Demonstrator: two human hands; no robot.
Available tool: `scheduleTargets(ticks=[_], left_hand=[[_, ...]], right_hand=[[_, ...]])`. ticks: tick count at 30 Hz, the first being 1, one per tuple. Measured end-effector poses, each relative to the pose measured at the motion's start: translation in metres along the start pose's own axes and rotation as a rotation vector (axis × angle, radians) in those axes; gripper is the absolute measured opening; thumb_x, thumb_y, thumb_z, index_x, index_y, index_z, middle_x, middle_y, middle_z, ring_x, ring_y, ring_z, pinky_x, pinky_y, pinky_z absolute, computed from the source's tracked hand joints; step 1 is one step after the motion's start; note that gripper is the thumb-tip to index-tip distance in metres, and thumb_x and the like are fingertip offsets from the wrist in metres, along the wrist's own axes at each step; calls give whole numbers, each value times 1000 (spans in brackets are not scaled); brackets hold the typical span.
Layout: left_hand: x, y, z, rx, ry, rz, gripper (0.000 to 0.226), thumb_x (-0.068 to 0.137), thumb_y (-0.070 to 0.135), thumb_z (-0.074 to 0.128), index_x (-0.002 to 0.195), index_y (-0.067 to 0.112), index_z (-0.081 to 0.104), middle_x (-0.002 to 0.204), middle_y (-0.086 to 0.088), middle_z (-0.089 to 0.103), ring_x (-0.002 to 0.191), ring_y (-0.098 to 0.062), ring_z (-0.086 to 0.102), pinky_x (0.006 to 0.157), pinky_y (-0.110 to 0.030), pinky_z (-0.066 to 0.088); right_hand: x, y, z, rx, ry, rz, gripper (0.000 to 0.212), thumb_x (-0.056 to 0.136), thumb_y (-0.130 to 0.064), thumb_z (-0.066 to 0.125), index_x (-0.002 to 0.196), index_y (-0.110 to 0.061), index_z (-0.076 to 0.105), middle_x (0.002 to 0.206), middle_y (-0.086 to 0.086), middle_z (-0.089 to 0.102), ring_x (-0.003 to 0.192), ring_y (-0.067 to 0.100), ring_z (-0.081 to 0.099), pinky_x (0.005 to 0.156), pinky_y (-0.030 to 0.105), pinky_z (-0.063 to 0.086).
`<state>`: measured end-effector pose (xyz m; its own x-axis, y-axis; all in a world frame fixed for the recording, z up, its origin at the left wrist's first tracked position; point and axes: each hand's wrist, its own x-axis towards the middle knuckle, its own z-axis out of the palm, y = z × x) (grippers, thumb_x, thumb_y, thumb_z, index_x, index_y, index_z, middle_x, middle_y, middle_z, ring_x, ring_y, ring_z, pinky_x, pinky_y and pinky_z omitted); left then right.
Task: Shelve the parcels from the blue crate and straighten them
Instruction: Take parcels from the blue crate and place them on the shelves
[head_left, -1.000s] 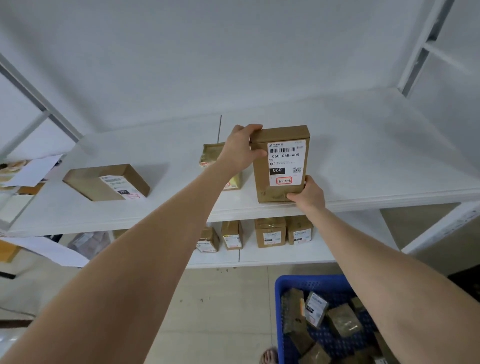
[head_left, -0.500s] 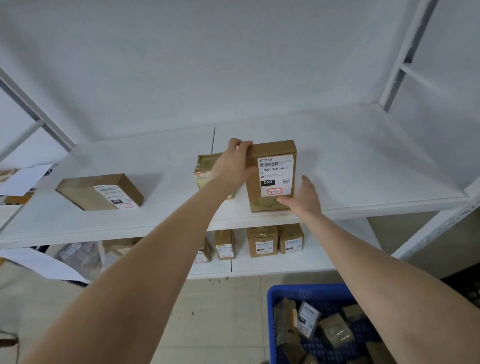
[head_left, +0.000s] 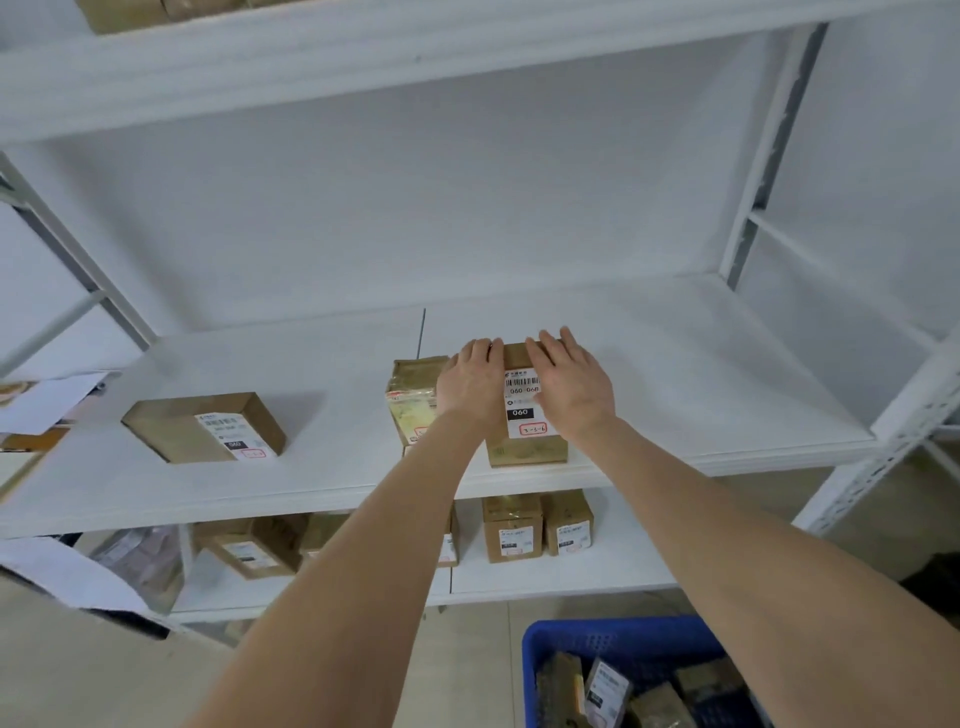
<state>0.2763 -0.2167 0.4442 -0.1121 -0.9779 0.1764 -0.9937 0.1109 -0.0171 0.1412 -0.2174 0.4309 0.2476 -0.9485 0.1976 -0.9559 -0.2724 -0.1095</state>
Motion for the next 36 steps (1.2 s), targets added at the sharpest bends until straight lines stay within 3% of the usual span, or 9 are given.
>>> scheduleTargets(ticks=[5,9,21,36], left_hand=[[-4,1,0,54,-5,40,90,81,18,70,149,9,13,145,-9,29,138,-24,25,104,-32,38],[-4,1,0,61,4,62,88,80,18,69,148,7,14,143,-10,30,135,-25,27,102,-32,40],[16,-4,9,62,42,67,80,80,24,70,145,9,24,138,-8,36,129,-25,34,93,-32,45],[47,-12,15,82,45,62,80,82,22,68,146,10,23,138,-7,36,128,-24,34,86,-29,46]], right_hand=[[-5,-1,-5,60,-20,20,76,91,-11,60,153,-24,17,157,1,17,147,28,10,108,37,37],[-7,-4,0,107,-20,48,77,88,-12,63,151,-27,21,153,3,20,135,31,30,92,40,52],[13,0,9,119,9,66,75,88,-5,61,150,-25,24,152,3,22,128,30,37,84,39,52],[44,4,21,123,52,94,73,88,-6,60,150,-26,27,152,2,23,126,31,38,80,39,52]])
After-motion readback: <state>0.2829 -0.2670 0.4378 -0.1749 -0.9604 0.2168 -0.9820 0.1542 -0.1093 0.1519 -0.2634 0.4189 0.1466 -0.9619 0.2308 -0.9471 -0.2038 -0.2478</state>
